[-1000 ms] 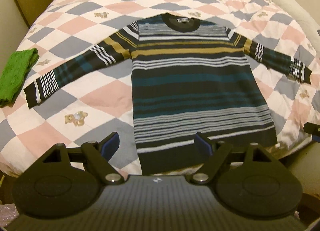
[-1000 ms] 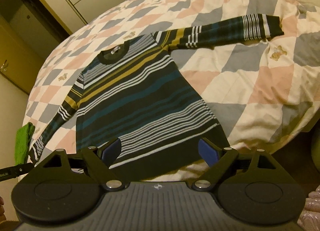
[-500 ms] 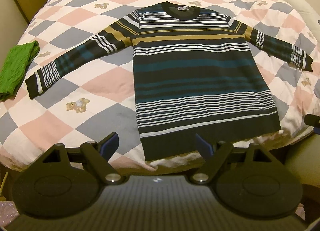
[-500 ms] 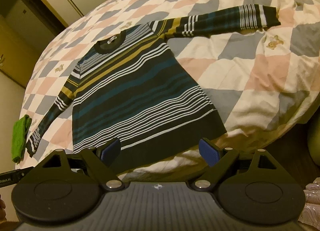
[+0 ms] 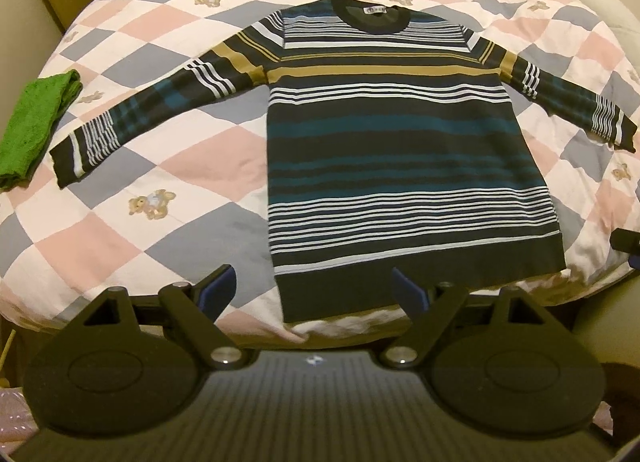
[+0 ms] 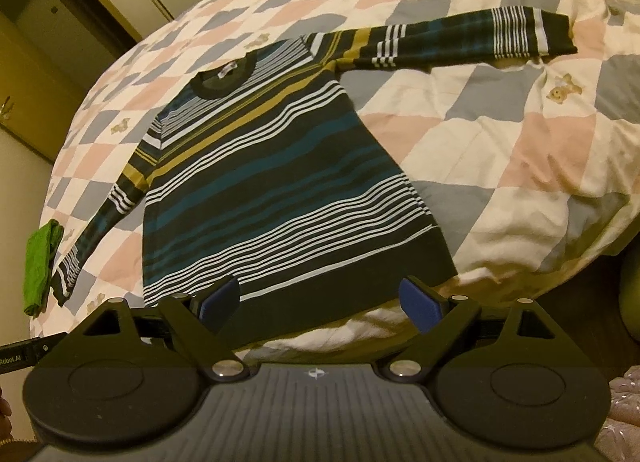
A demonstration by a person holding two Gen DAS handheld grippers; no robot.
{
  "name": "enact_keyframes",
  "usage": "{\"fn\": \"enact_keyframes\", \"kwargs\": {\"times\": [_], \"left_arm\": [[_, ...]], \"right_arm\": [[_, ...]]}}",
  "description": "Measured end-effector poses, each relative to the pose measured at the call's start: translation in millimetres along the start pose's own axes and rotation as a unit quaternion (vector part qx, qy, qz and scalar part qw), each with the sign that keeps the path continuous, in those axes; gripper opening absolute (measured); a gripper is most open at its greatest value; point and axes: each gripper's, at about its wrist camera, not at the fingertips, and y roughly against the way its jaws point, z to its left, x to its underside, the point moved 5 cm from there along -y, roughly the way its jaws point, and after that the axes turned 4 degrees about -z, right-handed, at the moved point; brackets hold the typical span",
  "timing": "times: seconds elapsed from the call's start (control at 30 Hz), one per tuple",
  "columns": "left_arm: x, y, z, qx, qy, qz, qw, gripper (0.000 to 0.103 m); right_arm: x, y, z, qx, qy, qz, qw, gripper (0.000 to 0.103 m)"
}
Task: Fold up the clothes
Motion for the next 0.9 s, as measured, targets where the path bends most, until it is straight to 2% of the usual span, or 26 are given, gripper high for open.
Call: {"fn": "enact_keyframes", "kwargs": {"times": [0.2,0.43,0.6,0.73,0.83,0.9], "left_arm": [[-20,-23,-9,-0.015,0.034,0.011,0.9993,0.082],[-55,-65,-18,-0.038,0.101,0.022,0.9939,0.086],[-64,-94,-8,-0.049,0.169,0.035,0.9838,0.086],[-61,-105,14,-0.047,0.224,0.035,0.9729,0.086],[-59,-113,38,-0.052,0.251,0.034,0.9659,0.092],[-58,-120,57,-0.051,0.274,0.033,0.9599,0.092]], "right_arm": [[-32,-27,-10,-0.009,0.009,0.016,1.0,0.09],[-95,-69,-17,-0.021,0.052,0.033,0.998,0.09],[-130,-108,-20,-0.025,0.084,0.055,0.995,0.09],[-140,-142,-8,-0.031,0.121,0.082,0.989,0.089],[-143,-166,11,-0.038,0.132,0.092,0.986,0.089],[-144,-183,27,-0.044,0.132,0.097,0.986,0.089]]}}
